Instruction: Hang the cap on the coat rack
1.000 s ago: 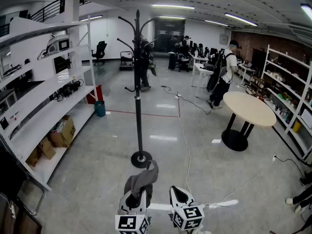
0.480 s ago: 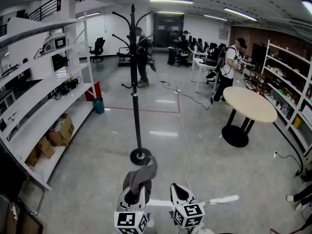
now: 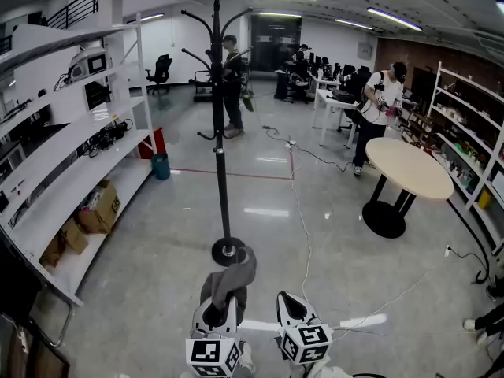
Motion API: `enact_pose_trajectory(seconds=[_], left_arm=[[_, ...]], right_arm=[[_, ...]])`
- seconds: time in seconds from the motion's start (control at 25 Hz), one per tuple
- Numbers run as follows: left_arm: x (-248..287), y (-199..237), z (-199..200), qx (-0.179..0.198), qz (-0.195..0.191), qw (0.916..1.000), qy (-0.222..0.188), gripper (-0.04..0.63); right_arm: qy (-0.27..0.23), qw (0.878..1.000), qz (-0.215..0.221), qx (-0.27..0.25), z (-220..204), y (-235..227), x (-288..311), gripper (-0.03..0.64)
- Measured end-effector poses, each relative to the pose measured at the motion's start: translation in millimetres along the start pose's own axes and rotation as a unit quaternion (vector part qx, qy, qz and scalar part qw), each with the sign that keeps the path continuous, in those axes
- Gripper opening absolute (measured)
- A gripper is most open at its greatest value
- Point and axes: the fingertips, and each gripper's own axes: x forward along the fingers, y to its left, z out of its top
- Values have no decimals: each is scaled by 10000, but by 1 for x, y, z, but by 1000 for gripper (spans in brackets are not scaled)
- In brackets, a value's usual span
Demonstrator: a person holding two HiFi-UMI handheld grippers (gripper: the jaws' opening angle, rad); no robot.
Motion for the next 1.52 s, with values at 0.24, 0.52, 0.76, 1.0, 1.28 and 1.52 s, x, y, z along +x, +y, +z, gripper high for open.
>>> enact_pose_trajectory(seconds=[0.24, 0.52, 0.76, 1.0, 1.28, 1.52], left_arm=[[24, 13, 0, -5, 37, 10000, 51, 67], [56, 26, 6, 37, 19, 10000, 15, 67], [83, 39, 13, 67, -19, 10000, 26, 67], [116, 60, 21, 88, 11, 10000, -9, 67], [152, 78, 24, 73, -55, 10000, -37, 67], [178, 95, 23, 45, -48, 10000, 16, 67]], right_arm=[[21, 10000, 16, -2, 4, -7, 25, 11], [-5, 10000, 25, 16, 13, -17, 61, 11], [-51, 10000, 28, 25, 23, -23, 94, 11], [-41, 10000, 55, 32, 30, -29, 131, 11], [-76, 9999, 97, -34, 40, -35, 172, 11], [20, 9999, 122, -16, 38, -38, 203, 11]])
